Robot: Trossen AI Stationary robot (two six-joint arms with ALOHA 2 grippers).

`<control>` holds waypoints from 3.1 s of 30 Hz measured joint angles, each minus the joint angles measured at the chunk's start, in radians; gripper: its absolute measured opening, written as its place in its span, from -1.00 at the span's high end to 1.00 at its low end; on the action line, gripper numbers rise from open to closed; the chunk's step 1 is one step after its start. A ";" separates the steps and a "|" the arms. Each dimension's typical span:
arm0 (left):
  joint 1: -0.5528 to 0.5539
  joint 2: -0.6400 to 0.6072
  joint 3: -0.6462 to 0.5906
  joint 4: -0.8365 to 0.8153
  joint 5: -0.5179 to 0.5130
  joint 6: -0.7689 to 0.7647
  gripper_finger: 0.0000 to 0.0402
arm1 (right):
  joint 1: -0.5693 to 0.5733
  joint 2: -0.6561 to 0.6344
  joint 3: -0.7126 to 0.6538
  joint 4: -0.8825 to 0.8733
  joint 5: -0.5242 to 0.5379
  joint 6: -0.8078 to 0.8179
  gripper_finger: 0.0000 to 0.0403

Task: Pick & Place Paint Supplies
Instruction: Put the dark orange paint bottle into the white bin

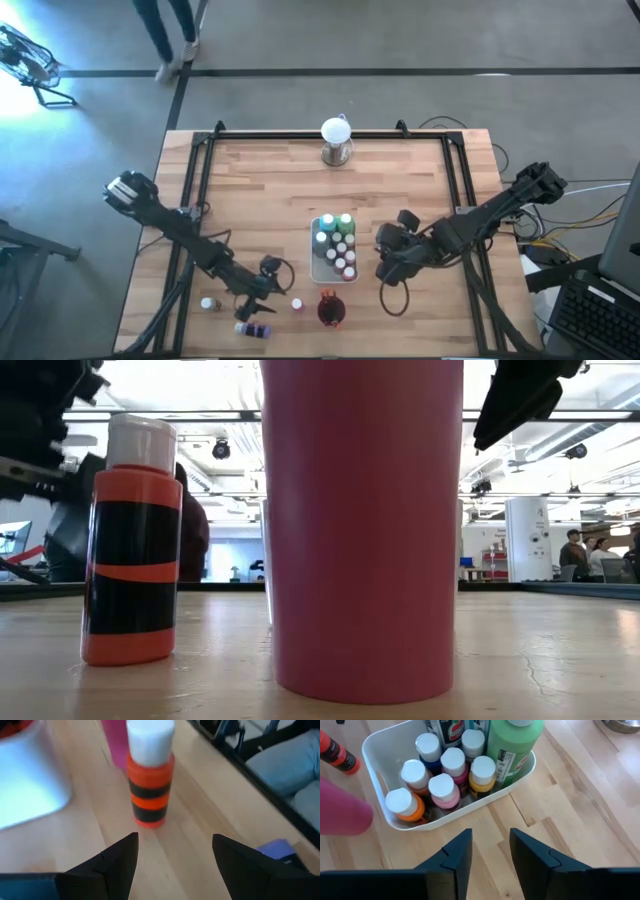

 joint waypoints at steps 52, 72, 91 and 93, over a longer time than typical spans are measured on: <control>0.076 0.359 0.194 0.190 -0.011 0.132 -0.19 | -0.002 0.000 0.000 -0.009 -0.009 -0.045 0.08; 0.079 0.126 0.192 -0.188 0.029 0.093 0.45 | -0.002 0.001 0.000 0.002 0.000 -0.068 0.41; 0.119 -0.230 0.065 -0.288 -0.067 0.078 0.45 | -0.010 0.040 0.001 0.405 -0.052 -0.257 0.58; 0.124 -0.250 0.055 -0.289 -0.068 0.076 0.45 | -0.017 0.054 0.000 0.411 -0.054 -0.259 0.57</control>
